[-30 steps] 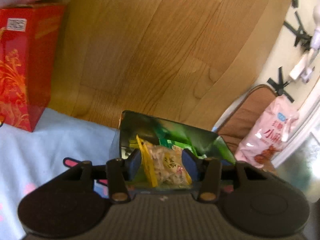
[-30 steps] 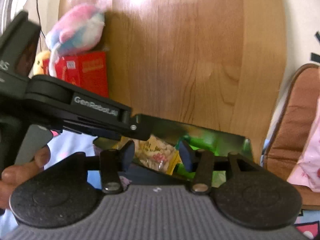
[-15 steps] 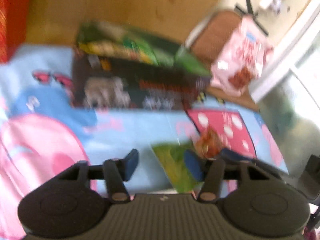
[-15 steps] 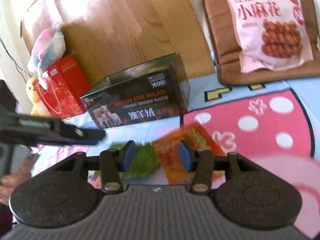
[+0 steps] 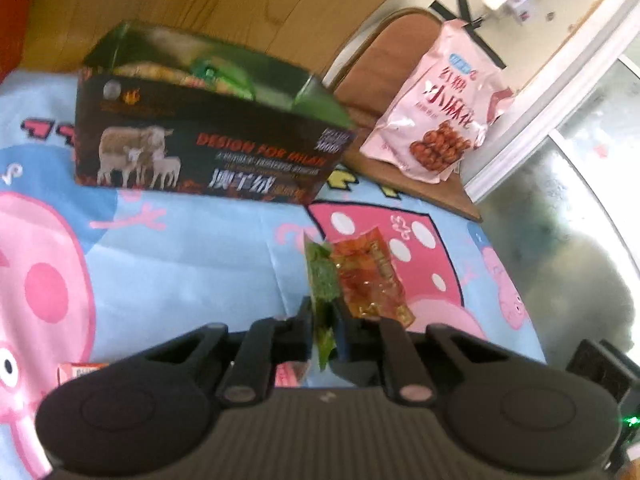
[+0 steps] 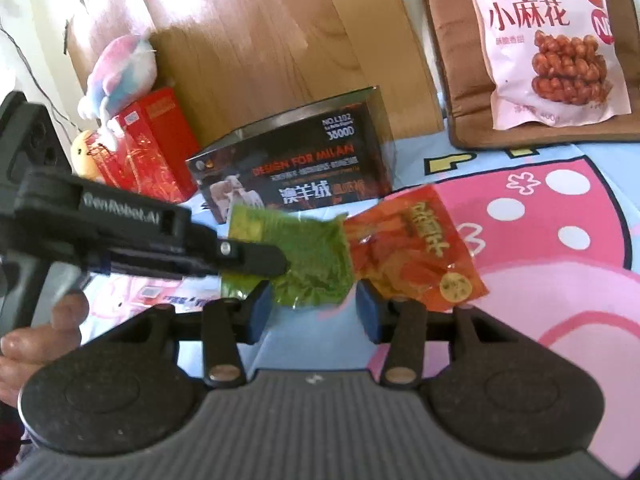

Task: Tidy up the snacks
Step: 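Grasp the green translucent bag with the left gripper and lift it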

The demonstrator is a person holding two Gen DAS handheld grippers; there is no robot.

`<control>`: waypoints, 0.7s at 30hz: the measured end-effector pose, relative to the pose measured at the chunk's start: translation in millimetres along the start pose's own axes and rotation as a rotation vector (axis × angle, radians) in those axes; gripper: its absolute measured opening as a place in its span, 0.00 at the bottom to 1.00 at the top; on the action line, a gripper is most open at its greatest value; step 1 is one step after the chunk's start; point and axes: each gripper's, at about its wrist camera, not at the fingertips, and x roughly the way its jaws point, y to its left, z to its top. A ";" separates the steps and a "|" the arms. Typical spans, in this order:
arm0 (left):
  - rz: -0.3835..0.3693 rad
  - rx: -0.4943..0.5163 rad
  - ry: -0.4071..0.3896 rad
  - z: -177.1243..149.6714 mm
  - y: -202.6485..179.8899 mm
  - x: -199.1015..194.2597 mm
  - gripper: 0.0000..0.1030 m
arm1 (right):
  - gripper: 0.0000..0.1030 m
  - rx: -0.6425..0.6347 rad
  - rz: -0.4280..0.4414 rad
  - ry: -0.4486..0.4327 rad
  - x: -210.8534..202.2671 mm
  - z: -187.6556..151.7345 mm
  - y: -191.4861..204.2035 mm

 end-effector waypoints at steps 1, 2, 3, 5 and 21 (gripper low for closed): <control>0.000 0.010 -0.007 -1.5 -2.7 -2.9 0.10 | 0.48 0.003 0.004 -0.003 -1.4 -1.2 -0.5; -0.006 0.013 -0.008 -2.7 -4.0 -5.3 0.09 | 0.49 0.007 0.004 0.000 -2.0 -2.1 -0.6; -0.017 0.013 -0.007 -5.5 -5.1 -8.8 0.09 | 0.49 0.014 0.009 -0.001 -3.2 -2.6 -1.0; -0.034 0.014 -0.006 -9.0 -7.6 -12.9 0.09 | 0.49 0.036 0.031 0.003 -6.9 -4.0 -2.8; -0.132 0.176 0.027 -55.8 -55.4 -53.7 0.09 | 0.78 -0.249 0.005 -0.028 -62.9 -40.8 24.4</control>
